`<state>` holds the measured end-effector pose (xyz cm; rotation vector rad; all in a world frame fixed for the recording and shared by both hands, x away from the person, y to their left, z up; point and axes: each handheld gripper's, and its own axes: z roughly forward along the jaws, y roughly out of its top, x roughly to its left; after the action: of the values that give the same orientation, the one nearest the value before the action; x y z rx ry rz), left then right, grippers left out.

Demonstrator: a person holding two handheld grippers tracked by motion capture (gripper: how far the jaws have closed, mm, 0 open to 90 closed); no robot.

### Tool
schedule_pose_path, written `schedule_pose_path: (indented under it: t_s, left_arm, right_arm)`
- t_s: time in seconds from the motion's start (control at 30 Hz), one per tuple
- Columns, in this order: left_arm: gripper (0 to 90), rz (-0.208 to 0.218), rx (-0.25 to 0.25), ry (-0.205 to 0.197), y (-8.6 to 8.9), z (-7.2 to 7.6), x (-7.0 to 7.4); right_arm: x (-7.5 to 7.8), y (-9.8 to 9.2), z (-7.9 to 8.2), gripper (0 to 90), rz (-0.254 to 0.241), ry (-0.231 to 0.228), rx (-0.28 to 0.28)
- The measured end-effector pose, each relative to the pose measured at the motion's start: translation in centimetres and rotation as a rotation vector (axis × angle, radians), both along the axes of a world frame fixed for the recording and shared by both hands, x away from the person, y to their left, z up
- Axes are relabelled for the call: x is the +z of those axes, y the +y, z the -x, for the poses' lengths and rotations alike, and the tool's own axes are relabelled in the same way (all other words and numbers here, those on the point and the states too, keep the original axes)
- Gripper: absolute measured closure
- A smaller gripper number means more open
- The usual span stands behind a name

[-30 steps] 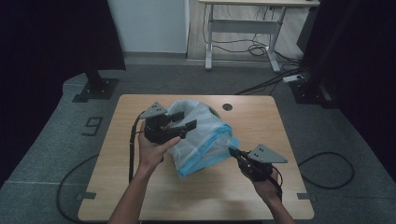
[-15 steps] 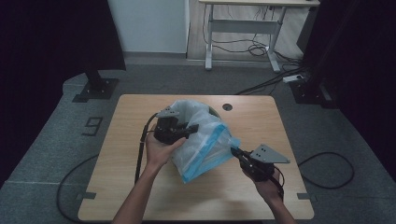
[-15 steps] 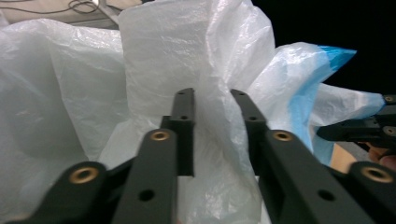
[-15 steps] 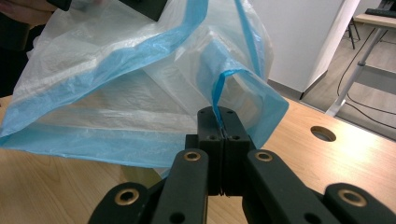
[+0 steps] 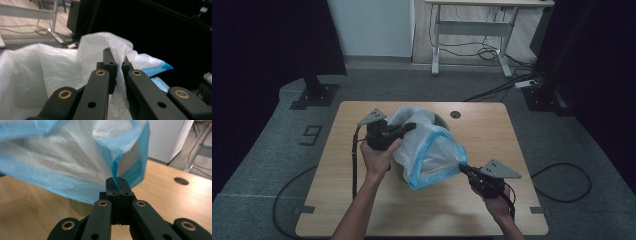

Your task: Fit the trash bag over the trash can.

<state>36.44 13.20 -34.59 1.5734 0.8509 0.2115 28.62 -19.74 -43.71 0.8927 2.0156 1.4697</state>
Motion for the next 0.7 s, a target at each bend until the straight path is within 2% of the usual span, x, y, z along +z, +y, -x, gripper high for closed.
schedule_pose_path:
  t_s: [0.1,0.17,0.33,0.5,0.6,0.7]
  left_arm:
    - [89.7,0.014,0.025,-0.014,0.6,0.1,0.1]
    - [89.7,0.035,0.029,-0.005,1.1,0.0,0.1]
    - [89.7,0.05,0.05,-0.002,2.3,0.2,0.0]
    - [89.7,0.075,0.044,0.012,3.8,0.7,-0.2]
    - [89.7,0.083,0.038,0.024,4.9,1.3,-0.6]
    - [89.6,0.063,0.047,0.025,6.0,2.0,-1.2]
  right_arm:
    - [-1.1,0.3,0.3,87.8,0.004,0.021,0.01]
    - [-2.0,0.5,0.3,87.9,-0.001,0.042,0.013]
    - [-3.6,0.7,0.4,87.9,-0.008,0.075,0.017]
    - [-4.2,0.9,1.1,87.8,-0.021,0.086,0.057]
    - [-4.3,0.6,1.5,87.8,-0.029,0.081,0.063]
    - [-4.3,0.4,1.6,87.4,-0.029,0.08,0.06]
